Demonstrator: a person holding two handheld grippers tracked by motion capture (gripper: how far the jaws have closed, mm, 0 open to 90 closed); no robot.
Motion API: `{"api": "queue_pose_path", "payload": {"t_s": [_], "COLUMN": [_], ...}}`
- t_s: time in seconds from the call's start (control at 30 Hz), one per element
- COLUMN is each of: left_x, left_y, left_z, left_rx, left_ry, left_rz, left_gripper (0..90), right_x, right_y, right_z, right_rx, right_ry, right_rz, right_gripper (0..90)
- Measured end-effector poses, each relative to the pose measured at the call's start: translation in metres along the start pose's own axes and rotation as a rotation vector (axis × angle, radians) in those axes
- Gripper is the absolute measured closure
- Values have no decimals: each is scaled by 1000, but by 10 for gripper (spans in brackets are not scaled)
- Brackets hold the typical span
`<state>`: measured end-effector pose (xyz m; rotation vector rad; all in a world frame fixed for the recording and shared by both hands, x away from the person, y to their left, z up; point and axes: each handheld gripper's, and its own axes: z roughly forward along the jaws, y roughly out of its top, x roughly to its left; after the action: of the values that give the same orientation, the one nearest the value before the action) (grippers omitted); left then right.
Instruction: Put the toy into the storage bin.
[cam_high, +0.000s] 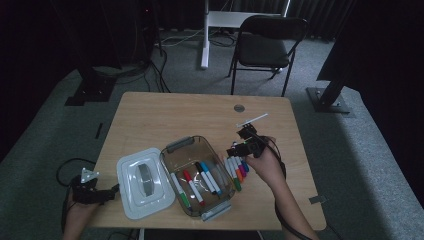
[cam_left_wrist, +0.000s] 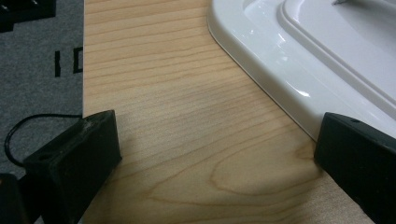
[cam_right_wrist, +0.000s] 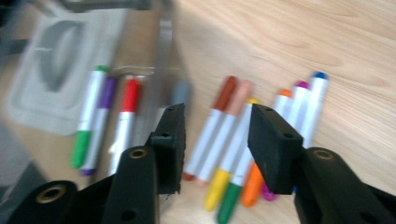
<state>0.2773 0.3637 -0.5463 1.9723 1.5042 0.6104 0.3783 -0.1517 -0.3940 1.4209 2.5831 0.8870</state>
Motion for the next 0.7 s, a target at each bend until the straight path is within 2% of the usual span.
{"api": "queue_pose_path", "payload": {"t_s": [0.17, 0.23, 0.3, 0.43, 0.7], "left_x": [0, 0, 0, 0, 0], "left_y": [0, 0, 0, 0, 0], "left_z": [0, 0, 0, 0, 0], "left_rx": [0, 0, 0, 0, -1], "left_ry": [0, 0, 0, 0, 0], "left_rz": [0, 0, 0, 0, 0], "left_gripper": [8, 8, 7, 8, 8], "right_x": [-27, -30, -43, -59, -74], "right_y": [-7, -8, -11, -16, -21], "right_z": [14, 16, 26, 38, 66], "right_rx": [21, 27, 36, 51, 98], "right_ry": [-10, -13, -39, -66, -93], "right_rz": [69, 71, 66, 96, 133], "right_gripper": [596, 596, 596, 599, 596]}}
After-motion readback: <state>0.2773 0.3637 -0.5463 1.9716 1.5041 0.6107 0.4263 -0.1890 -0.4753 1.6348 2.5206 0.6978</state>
